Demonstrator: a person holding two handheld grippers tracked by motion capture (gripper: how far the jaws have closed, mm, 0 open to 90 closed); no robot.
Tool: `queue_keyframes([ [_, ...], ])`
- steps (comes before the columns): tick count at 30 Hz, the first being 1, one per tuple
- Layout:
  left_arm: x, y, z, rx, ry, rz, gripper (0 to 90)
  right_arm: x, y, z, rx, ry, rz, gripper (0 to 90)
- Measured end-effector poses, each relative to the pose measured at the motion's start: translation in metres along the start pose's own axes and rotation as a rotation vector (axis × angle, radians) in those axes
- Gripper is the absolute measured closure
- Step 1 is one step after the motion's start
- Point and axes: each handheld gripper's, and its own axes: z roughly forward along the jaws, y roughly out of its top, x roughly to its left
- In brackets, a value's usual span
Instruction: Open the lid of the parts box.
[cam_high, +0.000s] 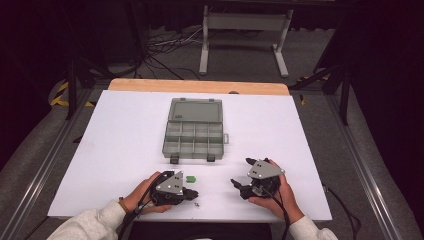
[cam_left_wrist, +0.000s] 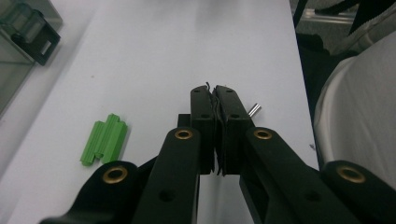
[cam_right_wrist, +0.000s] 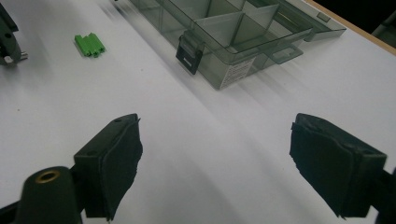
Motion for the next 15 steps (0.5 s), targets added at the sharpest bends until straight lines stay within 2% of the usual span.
queue_keyframes([
  [15, 0.004, 0.003, -0.014, -0.047, 0.033, -0.009, 87.4, -0.001, 0.001, 0.0, -0.003, -0.004, 0.002, 16.9],
])
